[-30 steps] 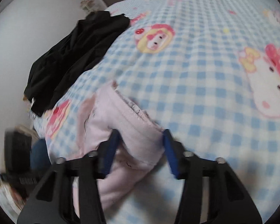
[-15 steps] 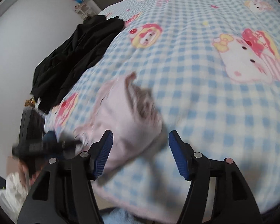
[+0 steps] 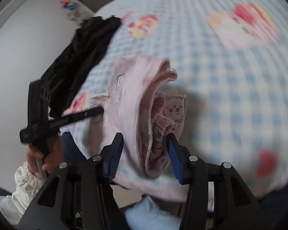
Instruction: Fold clothes
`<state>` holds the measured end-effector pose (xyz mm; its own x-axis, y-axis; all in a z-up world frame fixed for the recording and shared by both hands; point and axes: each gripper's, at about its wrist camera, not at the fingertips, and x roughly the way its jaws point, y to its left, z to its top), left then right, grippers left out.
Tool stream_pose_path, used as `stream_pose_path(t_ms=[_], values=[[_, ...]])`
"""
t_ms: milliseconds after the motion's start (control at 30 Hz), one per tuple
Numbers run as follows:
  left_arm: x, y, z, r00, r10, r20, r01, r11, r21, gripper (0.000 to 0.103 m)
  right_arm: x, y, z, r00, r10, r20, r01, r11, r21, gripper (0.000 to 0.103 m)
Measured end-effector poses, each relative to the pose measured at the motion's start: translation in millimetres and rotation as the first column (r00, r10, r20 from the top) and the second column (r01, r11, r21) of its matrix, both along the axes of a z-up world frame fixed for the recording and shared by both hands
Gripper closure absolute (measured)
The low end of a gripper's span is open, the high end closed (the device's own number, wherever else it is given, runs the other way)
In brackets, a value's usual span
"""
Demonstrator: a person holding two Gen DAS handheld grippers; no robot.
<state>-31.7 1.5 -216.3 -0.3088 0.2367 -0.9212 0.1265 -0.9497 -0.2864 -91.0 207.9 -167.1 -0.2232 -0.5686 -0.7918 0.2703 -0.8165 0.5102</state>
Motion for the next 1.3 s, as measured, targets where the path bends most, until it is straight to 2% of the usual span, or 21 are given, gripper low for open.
stream_pose_path(t_ms=[33,100,167,233,300,333,467,533,633,667,700,767,833,900,967,1033,1100,1167,1200,1233,1300], values=[[3.1,-5.5,-1.9,1.0,0.024,0.003,-0.024,0.999,0.033,0.079,0.9,1.2,-1.9,1.0,-0.013,-0.023,0.014,0.998,0.059,0.053],[15.1,-14.7,2.3,0.998,0.06,-0.038,-0.055,0.992,0.114,0.077,1.7,5.5,7.5,0.996,-0.034,-0.086,0.04,0.997,0.072,0.052],[35.3,-21.3,14.6,0.986,0.087,-0.144,-0.065,0.986,0.151,0.077,3.2,6.2,25.9,0.982,-0.04,-0.186,0.05,0.998,0.046,0.052],[43.6,-16.0,25.9,0.966,0.092,-0.243,-0.05,0.984,0.172,0.077,1.2,-5.9,37.8,0.967,-0.001,-0.256,0.012,0.999,0.041,0.056],[37.6,3.3,31.7,0.956,0.052,-0.29,0.01,0.978,0.209,0.077,-3.2,-22.2,44.5,0.953,0.052,-0.299,-0.042,0.998,0.038,0.067],[28.1,16.6,30.2,0.956,0.024,-0.292,0.042,0.975,0.218,0.077,-5.4,-31.7,43.8,0.949,0.088,-0.302,-0.079,0.996,0.042,0.069],[10.2,41.3,-4.4,0.985,-0.026,-0.173,0.047,0.992,0.117,0.077,-15.6,-71.2,11.3,0.941,0.2,-0.273,-0.15,0.97,0.194,0.074],[7.6,47.0,-17.5,0.992,-0.029,-0.124,0.038,0.997,0.067,0.077,-16.8,-75.5,-5.3,0.941,0.208,-0.266,-0.138,0.956,0.258,0.083],[19.3,31.7,-16.3,0.996,0.03,-0.088,-0.026,0.999,0.042,0.081,-19.5,-59.4,-8.6,0.951,0.165,-0.261,-0.092,0.959,0.27,0.102],[21.9,27.1,-17.0,0.996,0.048,-0.077,-0.046,0.999,0.018,0.08,-20.5,-52.7,-8.2,0.954,0.15,-0.261,-0.075,0.958,0.276,0.103],[26.7,20.7,-19.7,0.995,0.07,-0.065,-0.072,0.997,-0.027,0.066,-20.8,-48.4,-7.0,0.955,0.143,-0.26,-0.067,0.957,0.283,0.103],[35.4,2.9,-16.2,0.991,0.106,-0.08,-0.103,0.994,0.043,0.065,-20.7,-38.1,1.7,0.956,0.126,-0.265,-0.047,0.957,0.287,0.103],[36.7,-4.3,-0.2,0.98,0.128,-0.149,-0.115,0.989,0.089,0.069,-19.6,-32.4,13.4,0.95,0.122,-0.288,-0.049,0.967,0.249,0.1],[33.5,-0.5,20.9,0.963,0.101,-0.251,-0.081,0.993,0.09,0.069,-24.1,-34.9,26.6,0.94,0.116,-0.321,-0.05,0.977,0.206,0.099],[21.1,13.3,26.6,0.958,0.044,-0.284,-0.017,0.995,0.099,0.068,-34.1,-43.5,32.4,0.936,0.131,-0.328,-0.086,0.985,0.148,0.098],[4.4,32.2,20.0,0.961,-0.019,-0.277,0.044,0.996,0.083,0.068,-45.6,-57.9,24.7,0.937,0.167,-0.306,-0.137,0.984,0.117,0.098],[-10.8,48.3,5.1,0.968,-0.066,-0.241,0.078,0.996,0.044,0.068,-54.1,-74.1,2.7,0.945,0.201,-0.258,-0.156,0.97,0.185,0.098],[-19.9,49.9,-12.5,0.983,-0.048,-0.178,0.055,0.998,0.032,0.071,-60.0,-86.3,-19.8,0.952,0.219,-0.216,-0.162,0.954,0.252,0.098],[-20.6,45.6,-14.9,0.985,-0.033,-0.169,0.038,0.999,0.027,0.08,-61.0,-85.2,-24.7,0.955,0.21,-0.208,-0.154,0.954,0.257,0.1],[-20.8,41.1,-16.1,0.986,-0.019,-0.164,0.022,1.0,0.02,0.085,-62.1,-78.9,-22.9,0.959,0.181,-0.217,-0.123,0.958,0.258,0.101],[-15.2,26.0,-10.3,0.986,0.03,-0.165,-0.03,1.0,-0.002,0.086,-64.4,-64.2,-16.3,0.964,0.114,-0.242,-0.049,0.965,0.257,0.101]])
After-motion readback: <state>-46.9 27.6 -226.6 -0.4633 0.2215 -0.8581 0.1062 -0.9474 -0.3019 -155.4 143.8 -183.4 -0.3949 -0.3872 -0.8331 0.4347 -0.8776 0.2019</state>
